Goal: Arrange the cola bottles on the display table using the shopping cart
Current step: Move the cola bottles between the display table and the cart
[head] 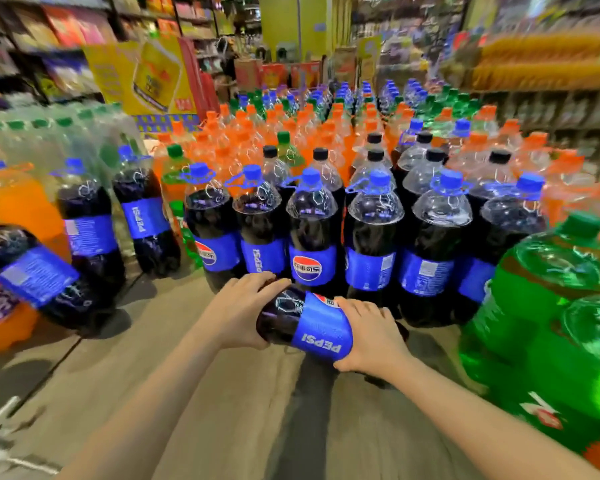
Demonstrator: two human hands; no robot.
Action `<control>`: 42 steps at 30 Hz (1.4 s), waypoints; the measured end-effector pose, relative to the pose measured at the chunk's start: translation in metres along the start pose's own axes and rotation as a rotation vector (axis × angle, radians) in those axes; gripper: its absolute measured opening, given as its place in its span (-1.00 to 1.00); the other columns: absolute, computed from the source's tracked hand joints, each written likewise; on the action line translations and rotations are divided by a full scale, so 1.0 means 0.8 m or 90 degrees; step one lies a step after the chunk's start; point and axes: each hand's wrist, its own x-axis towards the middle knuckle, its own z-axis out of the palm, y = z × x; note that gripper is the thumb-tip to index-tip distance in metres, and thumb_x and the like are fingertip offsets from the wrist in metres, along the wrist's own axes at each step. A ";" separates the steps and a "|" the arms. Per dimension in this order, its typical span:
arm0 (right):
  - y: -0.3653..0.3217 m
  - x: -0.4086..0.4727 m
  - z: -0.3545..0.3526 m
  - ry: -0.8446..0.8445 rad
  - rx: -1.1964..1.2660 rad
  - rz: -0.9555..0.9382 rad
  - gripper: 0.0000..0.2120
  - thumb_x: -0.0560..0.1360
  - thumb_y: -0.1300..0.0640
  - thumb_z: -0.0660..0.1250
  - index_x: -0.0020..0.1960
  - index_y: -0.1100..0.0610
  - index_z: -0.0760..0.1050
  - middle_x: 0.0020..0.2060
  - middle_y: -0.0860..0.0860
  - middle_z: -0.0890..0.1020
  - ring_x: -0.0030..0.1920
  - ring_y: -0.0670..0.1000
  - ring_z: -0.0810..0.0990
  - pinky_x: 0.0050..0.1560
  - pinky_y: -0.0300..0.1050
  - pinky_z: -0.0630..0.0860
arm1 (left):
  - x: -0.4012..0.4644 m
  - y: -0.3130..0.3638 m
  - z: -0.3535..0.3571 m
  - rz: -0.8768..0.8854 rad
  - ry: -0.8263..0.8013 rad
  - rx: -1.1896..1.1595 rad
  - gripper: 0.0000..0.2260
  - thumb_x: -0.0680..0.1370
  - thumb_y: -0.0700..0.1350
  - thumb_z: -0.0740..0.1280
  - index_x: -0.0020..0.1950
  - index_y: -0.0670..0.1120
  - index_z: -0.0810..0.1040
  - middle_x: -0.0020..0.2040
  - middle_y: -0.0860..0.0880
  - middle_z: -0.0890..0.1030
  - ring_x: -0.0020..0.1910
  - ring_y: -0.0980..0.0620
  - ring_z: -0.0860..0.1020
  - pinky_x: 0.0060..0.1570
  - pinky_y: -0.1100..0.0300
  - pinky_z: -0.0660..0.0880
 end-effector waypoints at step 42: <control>0.107 -0.195 -0.200 0.498 -0.257 0.258 -0.57 0.36 0.07 0.49 0.18 0.17 0.56 0.32 0.18 0.45 0.35 0.21 0.35 0.36 0.28 0.28 | 0.111 0.230 -0.051 0.145 0.217 -0.603 0.00 0.27 0.05 0.63 0.57 0.06 0.14 0.39 0.21 0.29 0.37 0.27 0.29 0.38 0.27 0.25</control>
